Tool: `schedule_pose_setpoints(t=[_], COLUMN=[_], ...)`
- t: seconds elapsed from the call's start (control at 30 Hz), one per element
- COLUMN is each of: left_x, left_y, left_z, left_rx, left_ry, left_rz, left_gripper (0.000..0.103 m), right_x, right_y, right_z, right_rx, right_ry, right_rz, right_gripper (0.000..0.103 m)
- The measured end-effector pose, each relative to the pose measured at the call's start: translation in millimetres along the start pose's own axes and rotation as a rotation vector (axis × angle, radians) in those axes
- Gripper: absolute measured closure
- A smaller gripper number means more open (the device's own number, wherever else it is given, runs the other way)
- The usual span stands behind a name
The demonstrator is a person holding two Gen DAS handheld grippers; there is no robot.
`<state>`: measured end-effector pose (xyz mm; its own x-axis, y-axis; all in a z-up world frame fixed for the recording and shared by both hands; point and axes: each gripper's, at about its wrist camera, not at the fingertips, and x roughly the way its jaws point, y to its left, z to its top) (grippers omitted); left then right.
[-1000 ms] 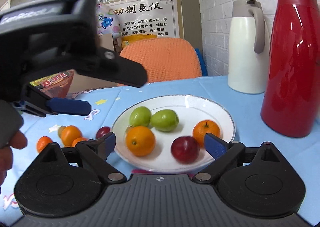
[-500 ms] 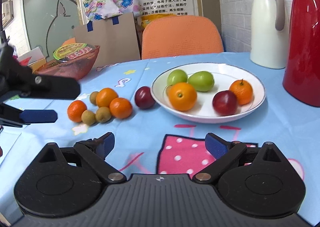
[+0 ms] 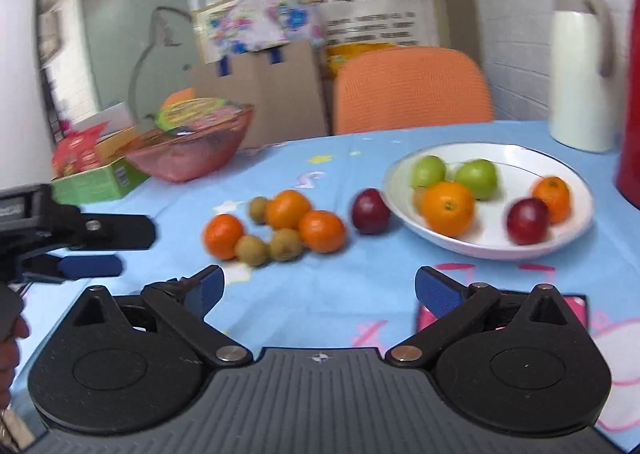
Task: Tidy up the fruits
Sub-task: 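Withdraw both tools from the plate back toward the fruit pile, then close both tools together around a brown kiwi in the pile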
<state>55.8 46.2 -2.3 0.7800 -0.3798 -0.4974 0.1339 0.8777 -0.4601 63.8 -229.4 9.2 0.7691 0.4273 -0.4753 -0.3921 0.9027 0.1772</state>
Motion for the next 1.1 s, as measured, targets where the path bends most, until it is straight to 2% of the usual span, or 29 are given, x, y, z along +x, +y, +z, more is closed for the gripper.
schedule_pose_setpoints(t=[0.13,0.17,0.23,0.27,0.3,0.37,0.47,0.6,0.67,0.8,1.0,1.1], left_x=[-0.5,0.0,1.6,2.6,3.5,4.6,5.5,6.5,7.5,11.5,16.1,18.7], left_y=[6.1,7.3,10.3,11.7,13.1,15.7,20.6,24.8,26.3,28.5,24.9,24.0], left_z=[0.3,0.1,-0.5,-0.7,-1.0,-1.6,-1.6,0.3,1.4,3.2,4.5,5.3], left_rx=[-0.001,-0.003,-0.008,-0.011,-0.013,-0.014,-0.020,-0.023,-0.023,-0.029,-0.028,-0.035], left_ry=[0.012,0.017,0.029,0.035,0.041,0.048,0.056,0.059,0.063,0.070,0.078,0.081], left_rz=[-0.035,-0.043,-0.060,-0.067,-0.073,-0.078,-0.082,-0.086,-0.089,-0.091,-0.104,-0.103], left_gripper=[0.000,0.005,0.021,0.034,0.041,0.042,0.050,0.054,0.056,0.058,0.058,0.058], right_x=[7.5,11.2,19.7,23.7,27.1,34.1,44.8,56.3,59.7,64.6,72.5,74.7], right_y=[16.3,19.3,21.5,22.3,23.0,25.1,26.9,28.0,26.9,23.8,26.7,27.1], right_z=[5.4,7.0,10.2,11.4,12.2,14.2,15.6,16.6,16.7,18.5,21.5,20.5], right_rx=[-0.089,-0.106,-0.111,-0.106,-0.100,-0.103,-0.103,-0.085,-0.072,-0.035,-0.030,-0.036], right_ry=[0.007,0.014,0.035,0.046,0.051,0.055,0.070,0.087,0.091,0.097,0.102,0.107], right_rz=[-0.016,-0.026,-0.017,-0.008,-0.003,-0.006,-0.019,-0.034,-0.055,-0.060,-0.082,-0.082], right_gripper=[0.000,0.000,0.015,0.024,0.029,0.032,0.041,0.056,0.059,0.060,0.055,0.057])
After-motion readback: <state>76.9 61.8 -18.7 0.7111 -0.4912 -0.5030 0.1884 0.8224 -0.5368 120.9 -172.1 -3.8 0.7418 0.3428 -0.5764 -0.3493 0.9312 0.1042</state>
